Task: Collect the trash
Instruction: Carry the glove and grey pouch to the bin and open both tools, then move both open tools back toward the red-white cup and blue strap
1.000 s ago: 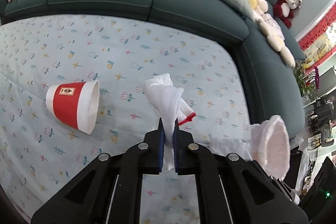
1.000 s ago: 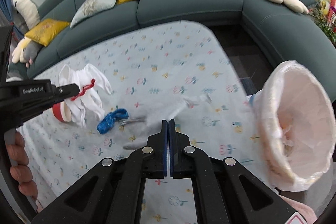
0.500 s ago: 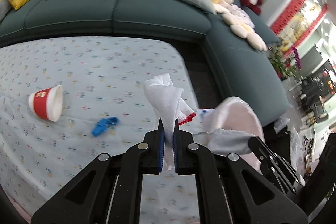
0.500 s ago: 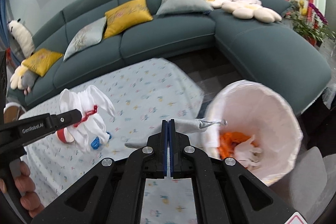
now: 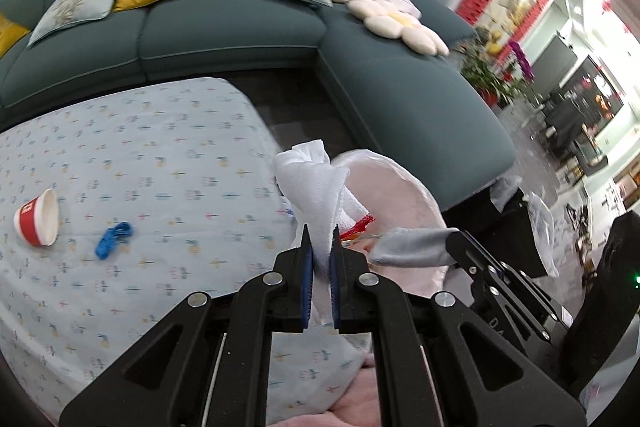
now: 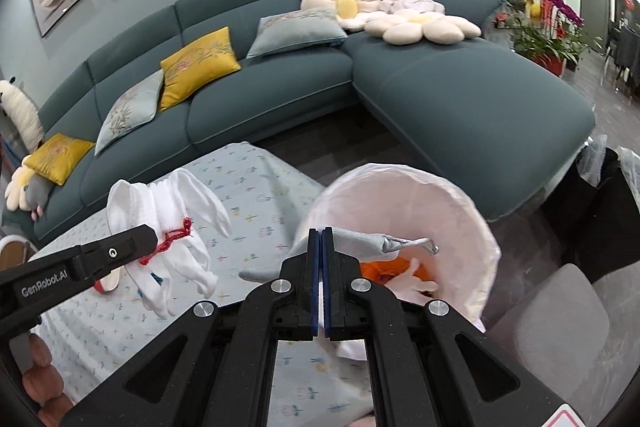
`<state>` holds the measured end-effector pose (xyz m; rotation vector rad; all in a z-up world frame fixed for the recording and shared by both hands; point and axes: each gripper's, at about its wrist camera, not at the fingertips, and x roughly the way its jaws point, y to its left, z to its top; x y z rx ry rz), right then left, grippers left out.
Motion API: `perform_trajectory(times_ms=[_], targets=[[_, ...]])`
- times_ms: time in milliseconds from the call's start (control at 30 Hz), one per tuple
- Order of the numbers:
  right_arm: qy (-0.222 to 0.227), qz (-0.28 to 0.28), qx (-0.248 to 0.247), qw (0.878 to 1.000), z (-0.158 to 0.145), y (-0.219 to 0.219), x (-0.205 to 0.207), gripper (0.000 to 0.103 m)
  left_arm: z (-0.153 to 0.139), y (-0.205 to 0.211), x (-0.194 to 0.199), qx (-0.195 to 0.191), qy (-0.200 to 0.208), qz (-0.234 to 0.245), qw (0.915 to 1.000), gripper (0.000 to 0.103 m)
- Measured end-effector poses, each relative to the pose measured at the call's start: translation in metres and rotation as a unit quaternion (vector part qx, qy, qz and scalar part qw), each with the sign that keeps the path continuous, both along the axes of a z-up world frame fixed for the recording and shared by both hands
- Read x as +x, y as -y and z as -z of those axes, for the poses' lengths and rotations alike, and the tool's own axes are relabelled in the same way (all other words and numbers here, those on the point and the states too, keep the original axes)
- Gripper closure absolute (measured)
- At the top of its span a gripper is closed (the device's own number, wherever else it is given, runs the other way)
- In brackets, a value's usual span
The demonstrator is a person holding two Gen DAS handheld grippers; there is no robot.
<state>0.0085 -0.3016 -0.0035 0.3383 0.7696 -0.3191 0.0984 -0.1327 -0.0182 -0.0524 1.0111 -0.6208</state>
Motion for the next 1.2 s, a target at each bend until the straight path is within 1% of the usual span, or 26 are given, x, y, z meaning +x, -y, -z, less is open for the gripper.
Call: perform_trajectory(times_ms=[200,333,467,500,533,600,633,800,900,1133,1167,1200], targets=[[-0.002,0.021,0.005,1.000,0.005,0.030,-0.008,0.102,0.007,0.036,-0.006,0.008,-0.013,0.037,0.9992,0.096],[-0.006,0.033,0.013,0.999,0.011,0.049,-0.009,0.102,0.012,0.063,-0.009,0.017,-0.013,0.065,0.9976,0.095],[-0.012,0.039,0.016,0.999,0.017,0.063,-0.008,0.102,0.017,0.081,-0.009,0.020,-0.018,0.075,0.9968,0.094],[-0.014,0.040,0.017,0.999,0.019,0.066,-0.007,0.102,0.019,0.085,-0.008,0.019,-0.023,0.076,0.9966,0.087],[-0.018,0.040,0.018,0.999,0.020,0.068,-0.005,0.102,0.020,0.089,-0.006,0.020,-0.027,0.074,0.9967,0.076],[-0.023,0.039,0.023,0.999,0.024,0.072,-0.002,0.099,0.021,0.092,-0.004,0.018,-0.024,0.067,0.9973,0.067],[-0.023,0.038,0.026,0.999,0.025,0.073,-0.002,0.095,0.020,0.093,-0.004,0.018,-0.021,0.066,0.9974,0.066],[-0.025,0.036,0.025,0.999,0.029,0.074,0.001,0.095,0.022,0.090,-0.001,0.023,-0.019,0.060,0.9978,0.058],[-0.026,0.034,0.027,0.999,0.031,0.070,0.002,0.094,0.024,0.083,0.001,0.026,-0.022,0.050,0.9982,0.058],[-0.025,0.014,0.022,0.999,0.029,0.046,0.009,0.075,0.030,0.053,0.005,0.035,-0.025,0.018,0.9989,0.057],[-0.025,0.011,0.021,0.999,0.028,0.040,0.010,0.068,0.030,0.047,0.005,0.037,-0.022,0.012,0.9990,0.056],[-0.024,0.008,0.019,0.999,0.026,0.034,0.011,0.065,0.029,0.041,0.005,0.041,-0.018,0.005,0.9990,0.052]])
